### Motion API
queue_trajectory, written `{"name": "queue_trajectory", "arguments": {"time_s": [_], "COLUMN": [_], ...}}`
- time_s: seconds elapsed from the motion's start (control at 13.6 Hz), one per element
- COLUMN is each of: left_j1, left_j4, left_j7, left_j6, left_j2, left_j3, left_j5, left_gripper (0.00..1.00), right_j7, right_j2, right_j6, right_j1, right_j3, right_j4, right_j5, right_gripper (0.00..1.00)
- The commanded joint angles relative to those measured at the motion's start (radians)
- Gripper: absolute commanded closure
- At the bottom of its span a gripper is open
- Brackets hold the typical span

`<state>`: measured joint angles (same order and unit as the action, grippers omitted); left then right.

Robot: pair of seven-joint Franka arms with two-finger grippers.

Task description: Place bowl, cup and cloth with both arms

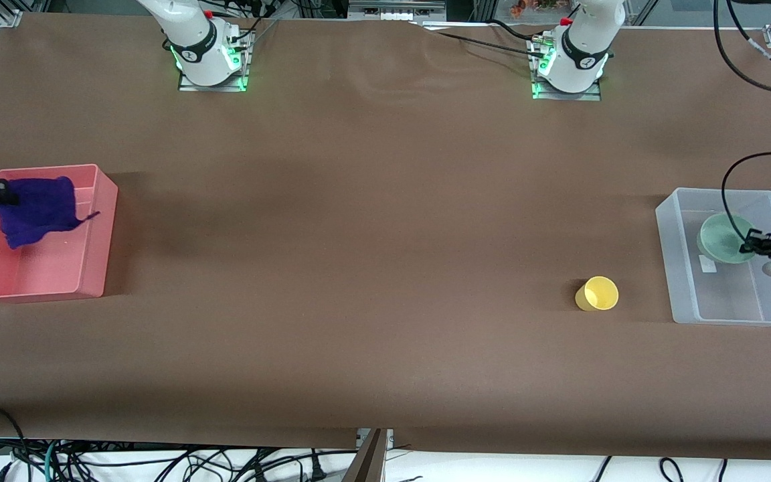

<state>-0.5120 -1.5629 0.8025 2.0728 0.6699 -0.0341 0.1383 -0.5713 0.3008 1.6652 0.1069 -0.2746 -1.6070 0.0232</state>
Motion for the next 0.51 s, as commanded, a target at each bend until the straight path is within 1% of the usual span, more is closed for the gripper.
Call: {"name": "queue_trajectory", "arguments": {"time_s": [0.0, 0.22, 0.29, 0.37, 0.44], "left_j1": [-0.014, -0.014, -0.014, -0.014, -0.014], "left_j4": [0.037, 0.035, 0.035, 0.037, 0.038], "left_j7": [0.026, 0.023, 0.018, 0.017, 0.026], "left_j6": [0.073, 0.078, 0.079, 0.079, 0.076], "left_j2": [0.069, 0.079, 0.085, 0.086, 0.082], "left_j3": [-0.013, -0.013, -0.013, -0.013, -0.013], "left_j5": [-0.012, -0.032, -0.046, -0.051, -0.046], "left_gripper": [1.0, 1.0, 0.57, 0.19, 0.0], "right_j7": [-0.085, -0.142, -0.168, -0.17, -0.156], "right_j2": [0.012, 0.021, 0.029, 0.038, 0.052], "right_j6": [-0.016, 0.028, 0.053, 0.074, 0.082], "right_j1": [-0.006, 0.039, 0.049, 0.051, 0.051], "right_j3": [-0.047, -0.057, -0.058, -0.058, -0.057], "right_j4": [0.028, 0.025, 0.022, 0.019, 0.015], "right_j5": [0.015, 0.053, 0.053, 0.053, 0.044], "right_gripper": [1.0, 1.0, 1.0, 1.0, 1.0]}}
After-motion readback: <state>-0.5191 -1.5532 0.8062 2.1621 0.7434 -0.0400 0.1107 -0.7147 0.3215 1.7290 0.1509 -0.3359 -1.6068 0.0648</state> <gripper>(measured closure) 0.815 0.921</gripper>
